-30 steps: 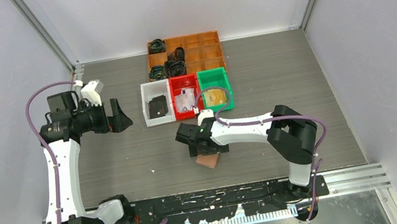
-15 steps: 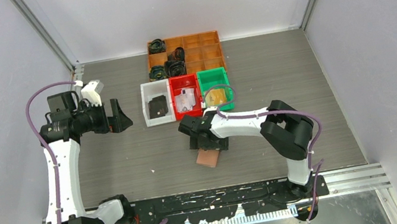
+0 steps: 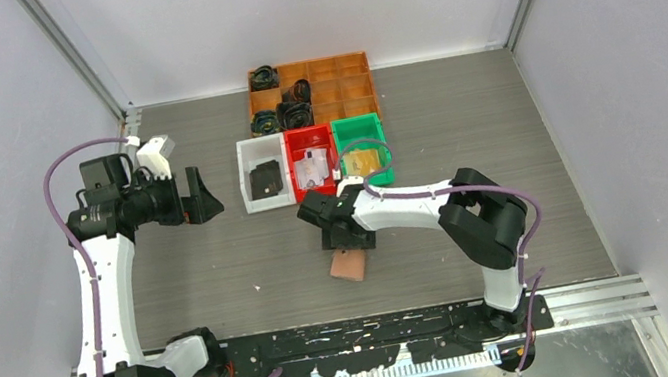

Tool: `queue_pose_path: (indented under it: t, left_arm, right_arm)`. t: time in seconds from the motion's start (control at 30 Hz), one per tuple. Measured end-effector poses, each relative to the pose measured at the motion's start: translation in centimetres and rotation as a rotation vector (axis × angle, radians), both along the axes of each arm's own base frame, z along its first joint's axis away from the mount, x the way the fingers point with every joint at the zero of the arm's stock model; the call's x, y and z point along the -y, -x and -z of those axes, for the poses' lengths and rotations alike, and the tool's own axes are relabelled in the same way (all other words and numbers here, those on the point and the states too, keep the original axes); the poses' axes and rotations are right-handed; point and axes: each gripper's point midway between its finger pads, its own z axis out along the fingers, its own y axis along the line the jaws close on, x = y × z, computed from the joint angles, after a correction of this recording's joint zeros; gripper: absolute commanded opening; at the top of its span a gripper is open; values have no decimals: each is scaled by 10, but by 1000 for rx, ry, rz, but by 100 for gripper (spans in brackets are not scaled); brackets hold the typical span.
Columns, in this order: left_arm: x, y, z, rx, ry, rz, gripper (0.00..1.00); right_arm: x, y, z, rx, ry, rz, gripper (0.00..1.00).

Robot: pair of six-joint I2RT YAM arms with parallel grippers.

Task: Take the credit cards out of the card holder
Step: Pick up the card holder from the center of the board.

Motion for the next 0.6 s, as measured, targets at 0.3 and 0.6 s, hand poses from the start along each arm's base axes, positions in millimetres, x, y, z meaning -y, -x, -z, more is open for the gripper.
queue_pose_path:
  t: [0.3, 0.6]
  left_arm:
    - [7, 2, -13, 6, 42, 5, 100]
    - [40, 22, -49, 29, 259, 47, 100]
  right_arm:
    - [-41, -16, -41, 51, -117, -37, 65]
    - [-102, -58, -165, 255, -403, -35, 65]
